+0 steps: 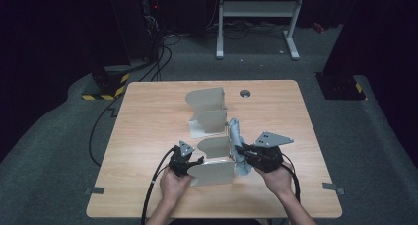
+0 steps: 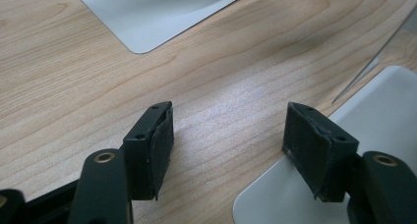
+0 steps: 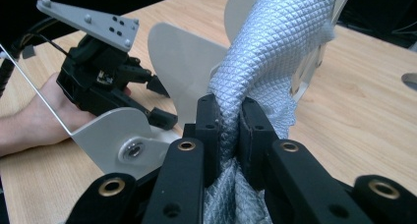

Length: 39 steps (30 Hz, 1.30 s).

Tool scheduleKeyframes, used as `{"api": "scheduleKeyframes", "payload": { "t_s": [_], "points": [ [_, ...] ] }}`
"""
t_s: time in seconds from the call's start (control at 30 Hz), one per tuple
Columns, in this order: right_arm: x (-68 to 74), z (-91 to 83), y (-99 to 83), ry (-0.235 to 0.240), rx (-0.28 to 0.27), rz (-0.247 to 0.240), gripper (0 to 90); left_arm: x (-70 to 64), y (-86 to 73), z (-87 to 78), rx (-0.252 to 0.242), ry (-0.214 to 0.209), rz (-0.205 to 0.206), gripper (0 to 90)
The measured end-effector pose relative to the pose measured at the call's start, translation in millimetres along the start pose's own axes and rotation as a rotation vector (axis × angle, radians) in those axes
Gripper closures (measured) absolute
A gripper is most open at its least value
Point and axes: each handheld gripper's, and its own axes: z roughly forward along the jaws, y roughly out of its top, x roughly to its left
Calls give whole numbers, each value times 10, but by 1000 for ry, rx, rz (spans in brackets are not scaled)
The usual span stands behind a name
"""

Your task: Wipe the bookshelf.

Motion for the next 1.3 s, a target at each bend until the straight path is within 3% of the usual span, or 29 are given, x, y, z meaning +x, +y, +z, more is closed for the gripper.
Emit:
{"api": "scheduleKeyframes", "payload": {
  "t_s": [0.3,0.57,0.87,1.0,1.3],
  "points": [
    [-19,165,-187,4,76,26,818,-1,0,0,0,-1,0,364],
    [-77,376,-412,21,146,86,818,-1,0,0,0,-1,0,364],
    [-120,644,-658,24,246,117,817,0,0,0,0,-1,0,364],
    [-124,619,-643,26,236,120,818,0,0,0,0,-1,0,365],
    [-100,299,-399,35,114,99,818,-1,0,0,0,-1,0,365]
  ]
}}
